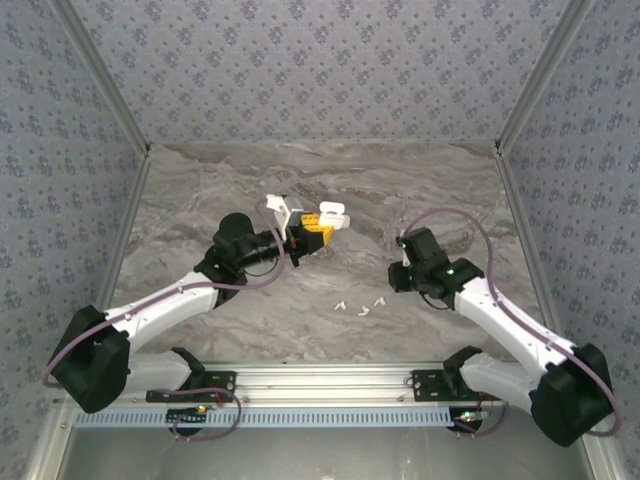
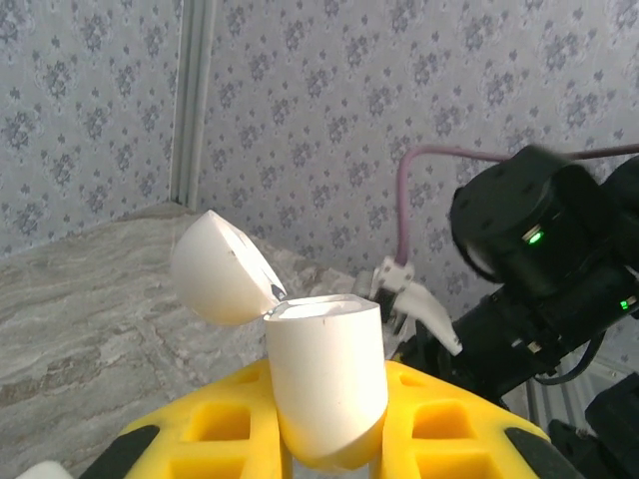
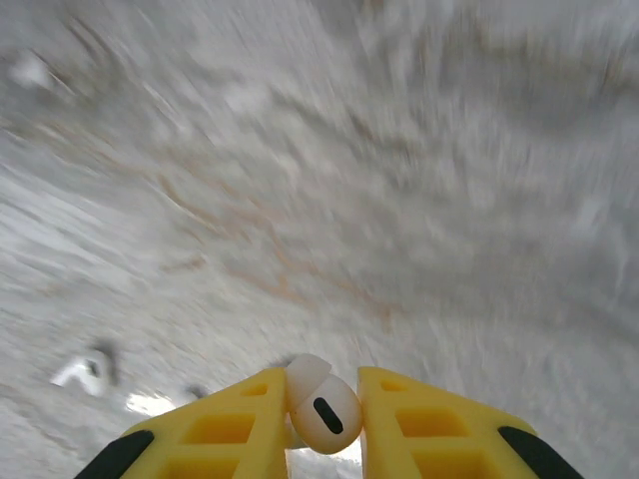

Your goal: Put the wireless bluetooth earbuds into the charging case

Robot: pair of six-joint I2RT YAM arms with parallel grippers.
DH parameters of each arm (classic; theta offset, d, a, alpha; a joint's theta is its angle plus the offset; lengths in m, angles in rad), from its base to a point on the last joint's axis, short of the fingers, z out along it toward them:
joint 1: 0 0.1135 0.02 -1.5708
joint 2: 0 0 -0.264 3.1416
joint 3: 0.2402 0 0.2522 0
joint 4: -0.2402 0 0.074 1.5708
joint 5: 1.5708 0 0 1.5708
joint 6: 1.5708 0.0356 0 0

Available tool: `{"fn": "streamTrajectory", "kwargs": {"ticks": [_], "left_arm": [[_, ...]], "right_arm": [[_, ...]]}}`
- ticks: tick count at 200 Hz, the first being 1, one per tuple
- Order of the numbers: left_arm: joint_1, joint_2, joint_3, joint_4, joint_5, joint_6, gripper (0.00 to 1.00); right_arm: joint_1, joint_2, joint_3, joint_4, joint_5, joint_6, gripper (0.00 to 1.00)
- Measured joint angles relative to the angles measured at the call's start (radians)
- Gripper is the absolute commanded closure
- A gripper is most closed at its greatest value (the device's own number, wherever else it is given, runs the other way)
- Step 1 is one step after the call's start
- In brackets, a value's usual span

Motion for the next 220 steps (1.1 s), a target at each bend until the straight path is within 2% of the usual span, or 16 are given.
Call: {"fn": "streamTrajectory", "kwargs": {"ticks": [44,110,170,220], "left_arm": [[0.0,0.064,0.0,0.059,0.048,-0.045,1.0],[-0.001,0.104,0.05,0.071,0.139,-0.055,1.0],[-0.01,0.105,0.061,0.072,0.171,-0.055,1.0],[-0.013,0.105,0.061,0.072,0.173,-0.055,1.0]], "right_arm": [[0.005,-0.095,0.15,0.05,-0.017,-0.23,0.76],[0.04,-0.097,0.336,0.126,-0.126,-0.502,0.76],[0.113,-0.035,0.398,0.175,-0.18,-0.615,0.76],[0.131,0.013,0.408,0.179,-0.181,-0.652,0.76]]}}
